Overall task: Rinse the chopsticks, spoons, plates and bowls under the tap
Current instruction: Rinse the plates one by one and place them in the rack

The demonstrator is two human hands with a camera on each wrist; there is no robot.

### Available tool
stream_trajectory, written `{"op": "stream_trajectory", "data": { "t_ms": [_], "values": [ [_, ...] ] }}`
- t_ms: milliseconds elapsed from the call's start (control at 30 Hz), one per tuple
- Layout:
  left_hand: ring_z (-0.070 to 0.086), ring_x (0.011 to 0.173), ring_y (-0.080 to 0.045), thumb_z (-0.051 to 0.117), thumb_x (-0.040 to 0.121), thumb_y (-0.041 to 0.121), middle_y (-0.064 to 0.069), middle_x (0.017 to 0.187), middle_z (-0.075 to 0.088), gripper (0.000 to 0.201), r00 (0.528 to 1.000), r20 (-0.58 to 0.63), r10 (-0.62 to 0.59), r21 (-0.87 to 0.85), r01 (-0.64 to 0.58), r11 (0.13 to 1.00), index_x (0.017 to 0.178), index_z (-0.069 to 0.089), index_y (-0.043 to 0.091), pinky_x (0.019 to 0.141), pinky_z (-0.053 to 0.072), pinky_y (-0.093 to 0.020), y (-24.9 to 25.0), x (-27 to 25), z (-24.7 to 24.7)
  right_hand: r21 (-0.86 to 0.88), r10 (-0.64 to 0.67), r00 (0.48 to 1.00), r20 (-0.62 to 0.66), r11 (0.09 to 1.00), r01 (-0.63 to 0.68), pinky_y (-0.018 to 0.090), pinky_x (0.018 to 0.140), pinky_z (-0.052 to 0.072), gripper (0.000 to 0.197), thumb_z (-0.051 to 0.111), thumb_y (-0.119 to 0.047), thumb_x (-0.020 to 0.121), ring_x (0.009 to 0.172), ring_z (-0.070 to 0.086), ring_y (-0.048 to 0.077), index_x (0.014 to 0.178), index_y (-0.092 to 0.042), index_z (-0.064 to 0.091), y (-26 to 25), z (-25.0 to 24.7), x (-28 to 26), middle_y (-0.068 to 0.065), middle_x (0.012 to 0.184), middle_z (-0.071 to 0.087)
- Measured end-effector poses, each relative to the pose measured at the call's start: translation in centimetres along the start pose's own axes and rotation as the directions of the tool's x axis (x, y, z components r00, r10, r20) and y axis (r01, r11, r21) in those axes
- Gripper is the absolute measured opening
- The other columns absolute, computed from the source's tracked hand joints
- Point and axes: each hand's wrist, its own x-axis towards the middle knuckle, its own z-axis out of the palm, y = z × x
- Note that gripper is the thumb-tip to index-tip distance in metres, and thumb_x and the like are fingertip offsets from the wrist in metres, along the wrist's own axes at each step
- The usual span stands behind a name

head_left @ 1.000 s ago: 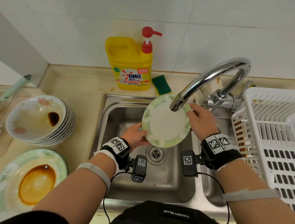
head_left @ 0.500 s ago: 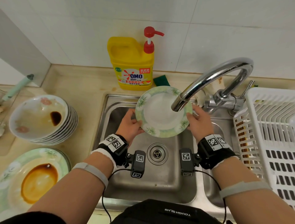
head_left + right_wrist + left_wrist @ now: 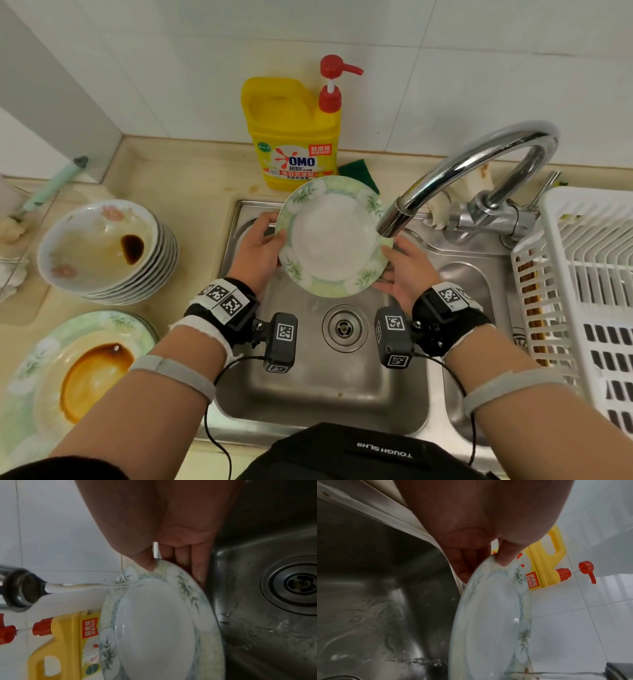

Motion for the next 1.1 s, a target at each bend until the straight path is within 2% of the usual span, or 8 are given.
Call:
{"op": "stream_trajectory", "data": {
  "t_ms": [100, 233, 500, 600, 767, 900, 1033, 1100],
  "values": [
    [0.072, 0.076, -0.011, 0.049, 0.105, 0.012, 0.007, 0.085, 0.076, 0.017, 0.999, -0.009, -0.044, -0.013, 0.044, 0.999, 0.109, 0.064, 0.018, 0.060, 0.055, -0.025, 0.0, 0.0, 0.0, -0.032, 0.037, 0.999, 0.002, 0.999, -0.036, 0.042, 0.070, 0.061, 0.019, 0.048, -0.015, 0.105, 0.090, 0.075, 0.032, 0.113, -0.019, 0.065, 0.2, 0.0, -0.4, 0.010, 0.106, 0.077],
    [0.071, 0.083, -0.018, 0.048, 0.107, 0.018, 0.001, 0.093, 0.076, 0.020, 0.988, 0.010, -0.152, -0.026, 0.152, 0.988, 0.110, 0.067, 0.020, 0.062, 0.056, -0.029, -0.8, 0.1, 0.4, -0.091, 0.032, 0.999, 0.011, 0.995, -0.030, 0.040, 0.064, 0.061, 0.020, 0.050, -0.014, 0.103, 0.082, 0.076, 0.027, 0.109, -0.020, 0.068, -0.1, -0.7, -1.2, 0.006, 0.095, 0.078],
    [0.069, 0.089, -0.023, 0.045, 0.105, 0.011, -0.015, 0.109, 0.068, 0.018, 0.914, 0.139, -0.381, -0.013, 0.387, 0.922, 0.115, 0.058, 0.004, 0.061, 0.061, -0.032, -2.7, -0.6, 3.5, -0.183, -0.056, 0.996, -0.075, 0.982, 0.041, 0.038, 0.061, 0.061, 0.017, 0.055, -0.016, 0.100, 0.078, 0.072, 0.031, 0.099, -0.010, 0.070, -2.6, -3.7, -2.6, 0.018, 0.094, 0.074],
    [0.070, 0.094, -0.027, 0.046, 0.105, 0.010, -0.019, 0.117, 0.066, 0.019, 0.890, 0.174, -0.422, 0.020, 0.425, 0.905, 0.121, 0.053, 0.003, 0.064, 0.063, -0.036, -3.4, -0.9, 5.2, -0.291, -0.125, 0.983, -0.132, 0.953, 0.083, 0.043, 0.065, 0.063, 0.016, 0.057, -0.020, 0.097, 0.081, 0.073, 0.031, 0.093, -0.015, 0.072, -3.4, -4.7, -2.6, 0.016, 0.094, 0.075],
    [0.071, 0.103, -0.034, 0.050, 0.102, 0.005, -0.020, 0.126, 0.062, 0.020, 0.906, 0.184, -0.381, 0.030, 0.382, 0.924, 0.119, 0.045, 0.012, 0.073, 0.064, -0.046, -3.5, -0.9, 6.7, -0.512, -0.313, 0.942, -0.123, 0.833, 0.210, 0.056, 0.079, 0.060, 0.037, 0.052, -0.042, 0.090, 0.083, 0.069, 0.040, 0.091, -0.011, 0.070, -3.8, -5.3, -2.4, 0.026, 0.090, 0.069],
    [0.068, 0.108, -0.033, 0.051, 0.102, 0.003, -0.011, 0.129, 0.058, 0.027, 0.955, 0.113, -0.273, 0.038, 0.271, 0.962, 0.124, 0.042, 0.015, 0.074, 0.064, -0.046, -2.5, -0.9, 5.8, -0.489, -0.319, 0.945, -0.074, 0.837, 0.245, 0.060, 0.087, 0.056, 0.042, 0.050, -0.055, 0.085, 0.093, 0.068, 0.041, 0.095, -0.019, 0.070, -3.0, -4.9, -1.4, 0.020, 0.094, 0.070],
    [0.070, 0.103, -0.024, 0.048, 0.104, 0.006, -0.009, 0.122, 0.064, 0.023, 0.985, 0.050, -0.168, 0.056, 0.165, 0.985, 0.123, 0.044, 0.016, 0.068, 0.063, -0.034, -1.1, -1.1, 3.3, -0.338, -0.234, 0.972, -0.035, 0.918, 0.208, 0.058, 0.086, 0.059, 0.020, 0.055, -0.033, 0.097, 0.099, 0.072, 0.036, 0.088, -0.030, 0.073, -2.3, -3.1, -1.3, 0.014, 0.099, 0.074],
    [0.070, 0.101, -0.023, 0.048, 0.104, 0.007, -0.007, 0.116, 0.066, 0.020, 0.994, 0.007, -0.112, 0.073, 0.111, 0.991, 0.120, 0.048, 0.018, 0.068, 0.062, -0.032, -0.6, -1.3, 2.2, -0.253, -0.182, 0.983, -0.004, 0.952, 0.175, 0.055, 0.086, 0.060, 0.024, 0.055, -0.024, 0.101, 0.104, 0.072, 0.033, 0.090, -0.033, 0.075, -2.0, -1.9, -1.3, 0.010, 0.106, 0.075]
  ]
}}
